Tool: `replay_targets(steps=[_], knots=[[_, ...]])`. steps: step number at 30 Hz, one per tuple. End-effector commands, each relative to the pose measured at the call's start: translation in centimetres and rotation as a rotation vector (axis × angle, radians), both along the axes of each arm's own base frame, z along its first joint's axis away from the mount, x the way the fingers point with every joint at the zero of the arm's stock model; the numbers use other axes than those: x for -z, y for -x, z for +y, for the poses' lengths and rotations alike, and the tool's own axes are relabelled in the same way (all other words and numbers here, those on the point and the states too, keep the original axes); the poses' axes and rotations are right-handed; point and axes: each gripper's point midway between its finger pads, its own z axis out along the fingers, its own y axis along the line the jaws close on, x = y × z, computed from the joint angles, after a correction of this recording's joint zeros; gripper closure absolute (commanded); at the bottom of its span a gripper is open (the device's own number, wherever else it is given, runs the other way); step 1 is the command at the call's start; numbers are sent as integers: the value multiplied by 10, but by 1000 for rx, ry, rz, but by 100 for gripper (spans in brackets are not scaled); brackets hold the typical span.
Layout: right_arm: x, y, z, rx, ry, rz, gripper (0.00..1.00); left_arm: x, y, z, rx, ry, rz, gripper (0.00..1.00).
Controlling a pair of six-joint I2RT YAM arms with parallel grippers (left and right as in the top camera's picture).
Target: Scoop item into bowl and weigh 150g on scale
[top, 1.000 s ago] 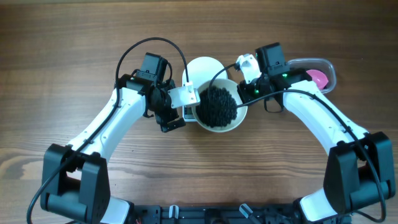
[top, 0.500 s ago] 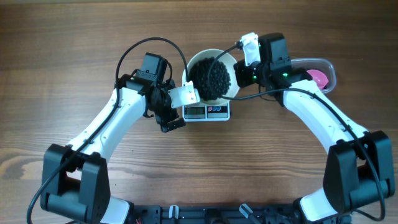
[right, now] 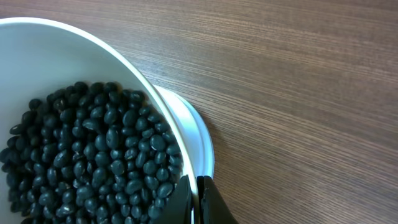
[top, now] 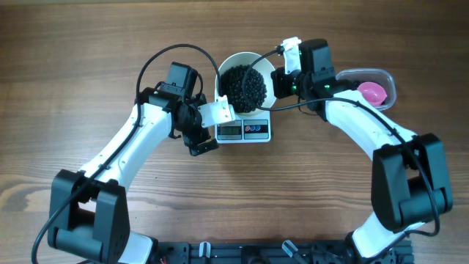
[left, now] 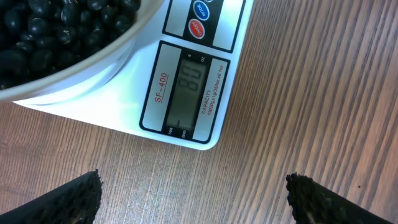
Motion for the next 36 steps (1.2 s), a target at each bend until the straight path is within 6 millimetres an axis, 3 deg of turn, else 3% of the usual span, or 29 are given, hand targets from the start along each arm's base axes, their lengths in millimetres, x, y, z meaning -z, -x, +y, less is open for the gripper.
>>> replay_targets(steps=[1, 14, 17, 24, 27, 30, 36], knots=[[-16, -14, 10, 0, -68, -43, 96, 4, 3, -3, 22, 11, 15, 0], [-23, -19, 11, 1, -78, -80, 87, 4, 3, -3, 22, 11, 15, 0], [-22, -21, 9, 12, -71, -84, 78, 4, 3, -3, 22, 11, 15, 0], [-48, -48, -26, 200, -247, -50, 75, 4, 3, -3, 22, 11, 15, 0], [-70, -53, -40, 214, -334, 22, 75, 4, 3, -3, 22, 11, 15, 0], [-88, -44, -38, 202, -365, 128, 67, 4, 3, -3, 22, 11, 15, 0], [-72, -7, -9, 261, -418, 389, 54, 4, 3, -3, 22, 11, 15, 0]])
